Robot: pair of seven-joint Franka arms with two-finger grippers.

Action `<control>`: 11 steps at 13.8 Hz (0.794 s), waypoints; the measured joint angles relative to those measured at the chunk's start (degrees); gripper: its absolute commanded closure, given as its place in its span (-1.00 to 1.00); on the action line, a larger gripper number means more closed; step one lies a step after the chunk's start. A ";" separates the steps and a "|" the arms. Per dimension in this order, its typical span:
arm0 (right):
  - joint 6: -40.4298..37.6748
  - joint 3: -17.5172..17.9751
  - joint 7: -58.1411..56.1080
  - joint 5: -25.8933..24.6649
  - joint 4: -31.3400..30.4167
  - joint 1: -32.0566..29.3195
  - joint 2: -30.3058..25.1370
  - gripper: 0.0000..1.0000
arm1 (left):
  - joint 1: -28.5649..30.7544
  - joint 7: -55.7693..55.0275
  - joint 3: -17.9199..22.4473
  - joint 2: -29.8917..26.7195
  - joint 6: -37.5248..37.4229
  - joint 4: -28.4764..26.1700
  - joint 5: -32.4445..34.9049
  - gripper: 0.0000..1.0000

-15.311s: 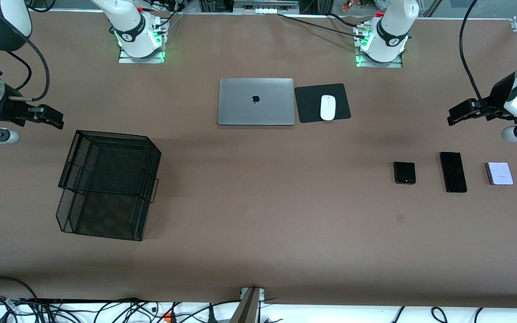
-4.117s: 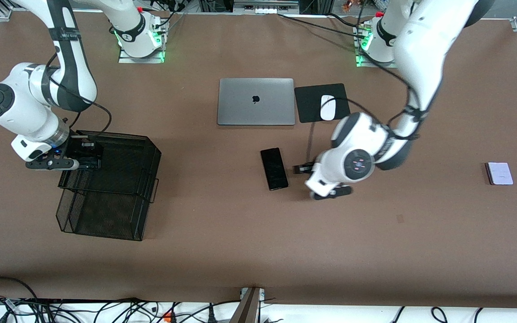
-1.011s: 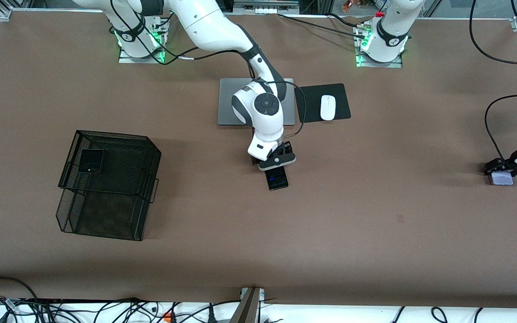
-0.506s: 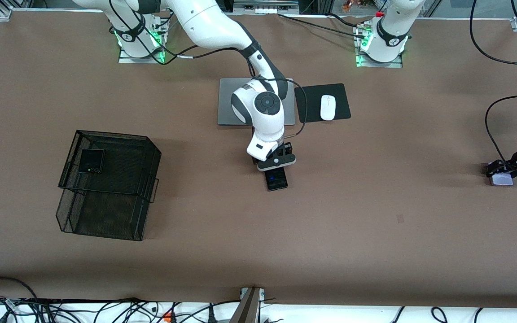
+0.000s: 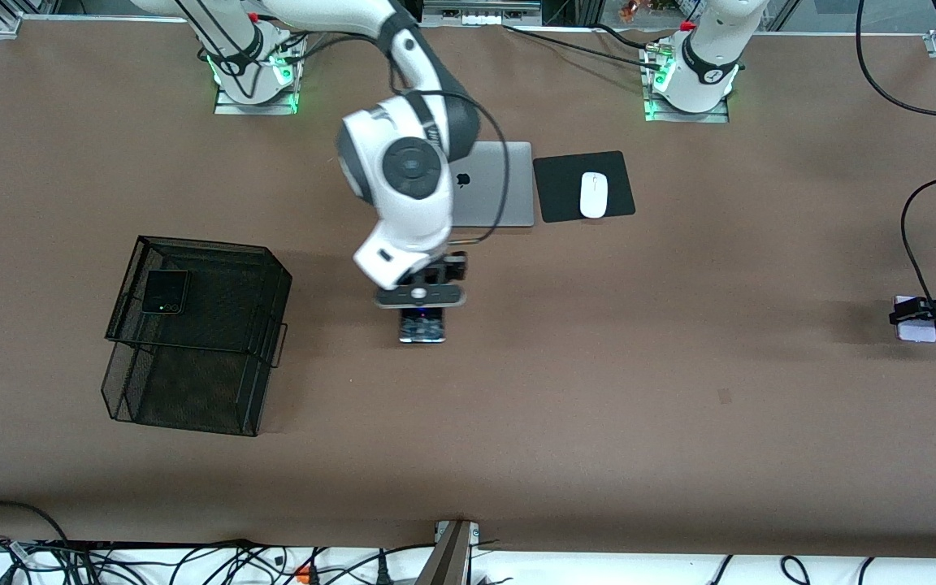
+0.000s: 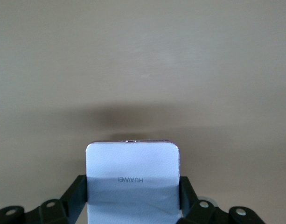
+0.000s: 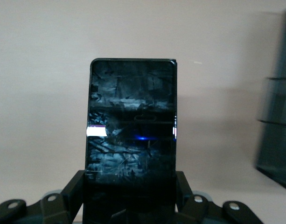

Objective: Place phones with both arms
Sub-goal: 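Carry the white phone midtable while the right gripper drops the black phone in the basket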

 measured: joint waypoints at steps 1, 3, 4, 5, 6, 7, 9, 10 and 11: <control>-1.00 -2.34 -2.30 -0.01 -3.14 -0.10 -2.82 1.00 | -0.20 -1.37 -2.86 -0.32 -5.04 1.18 -0.01 0.42; -1.24 -7.66 -8.64 -0.04 -10.94 -0.31 -8.74 1.00 | -0.91 -3.65 -8.84 -0.62 -12.77 2.14 -0.06 0.54; -1.26 -10.75 -12.41 -0.07 -14.77 -0.39 -11.35 1.00 | -2.16 -5.75 -11.11 -0.65 -15.30 2.11 -0.21 0.53; -1.26 -13.99 -16.75 -0.10 -18.10 -0.47 -13.36 1.00 | -4.51 -8.81 -12.28 -0.63 -16.97 2.06 -0.42 0.53; -1.18 -17.36 -21.63 -0.11 -20.94 -0.54 -14.75 1.00 | -7.76 -12.19 -12.59 -0.51 -17.83 1.94 -0.62 0.53; -0.76 -20.33 -26.20 -0.10 -23.14 -0.63 -15.50 1.00 | -11.31 -15.21 -12.66 -0.16 -18.04 1.72 -0.97 0.54; 2.62 -23.98 -33.20 -0.07 -27.15 -0.86 -15.95 1.00 | -19.57 -22.00 -12.54 1.29 -17.16 1.57 -2.84 0.53; 5.19 -24.45 -34.83 -0.06 -29.11 -0.94 -15.98 1.00 | -24.01 -26.65 -12.40 2.16 -15.04 1.53 -3.78 0.53; 7.47 -24.40 -35.25 -0.01 -30.69 -0.92 -15.88 1.00 | -27.95 -30.93 -12.23 3.00 -12.22 1.44 -4.55 0.53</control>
